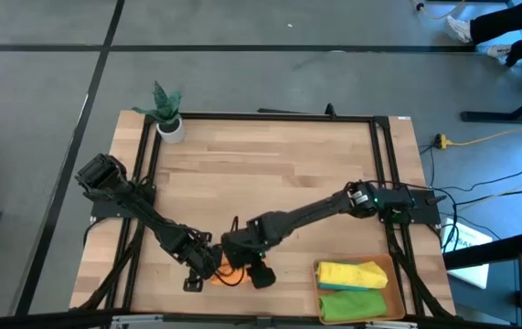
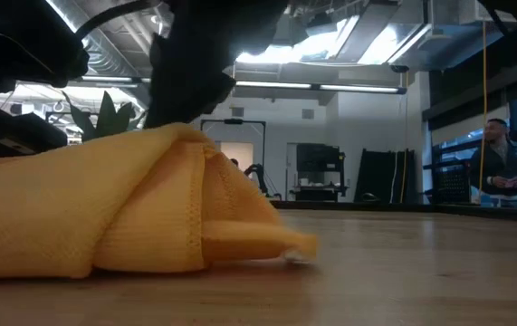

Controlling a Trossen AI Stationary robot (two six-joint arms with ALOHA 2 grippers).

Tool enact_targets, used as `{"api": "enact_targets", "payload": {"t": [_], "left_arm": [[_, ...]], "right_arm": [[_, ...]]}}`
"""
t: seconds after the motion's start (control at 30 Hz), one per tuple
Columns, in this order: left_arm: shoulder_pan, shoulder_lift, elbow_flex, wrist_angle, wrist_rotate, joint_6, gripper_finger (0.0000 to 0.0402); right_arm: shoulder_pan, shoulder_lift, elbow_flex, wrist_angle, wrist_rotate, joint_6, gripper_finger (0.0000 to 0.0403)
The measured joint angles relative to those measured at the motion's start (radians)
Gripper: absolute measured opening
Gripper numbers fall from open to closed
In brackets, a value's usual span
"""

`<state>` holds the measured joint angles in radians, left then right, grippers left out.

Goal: Roll microfiber towels into tight, uniform cylinder then place into a basket
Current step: Stack the orange microfiber towel on top of the green microfiber towel in the orange bin

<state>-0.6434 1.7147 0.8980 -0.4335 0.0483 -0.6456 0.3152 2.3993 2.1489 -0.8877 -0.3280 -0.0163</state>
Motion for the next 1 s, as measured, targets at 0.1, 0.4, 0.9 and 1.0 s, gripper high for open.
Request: {"api": "enact_targets", "payload": {"t": [0.1,0.4,0.9,1.0], "left_arm": [[0.0,0.0,0.0,0.0,0.0,0.0,0.0],[0.0,0.001,-0.001,0.0,-0.002,0.0,0.0],[0.0,0.001,-0.001,0.003,0.01,-0.002,0.0],[0.0,0.001,-0.001,0.004,0.011,-0.002,0.0]], "right_arm": [[0.02,0.0,-0.011,0.03,0.084,-0.019,0.0179],[0.053,0.028,-0.011,0.083,0.248,-0.02,0.0179],[0.056,0.105,-0.012,0.095,0.384,0.012,0.0179],[0.056,0.112,-0.01,0.099,0.385,0.036,0.0179]]}}
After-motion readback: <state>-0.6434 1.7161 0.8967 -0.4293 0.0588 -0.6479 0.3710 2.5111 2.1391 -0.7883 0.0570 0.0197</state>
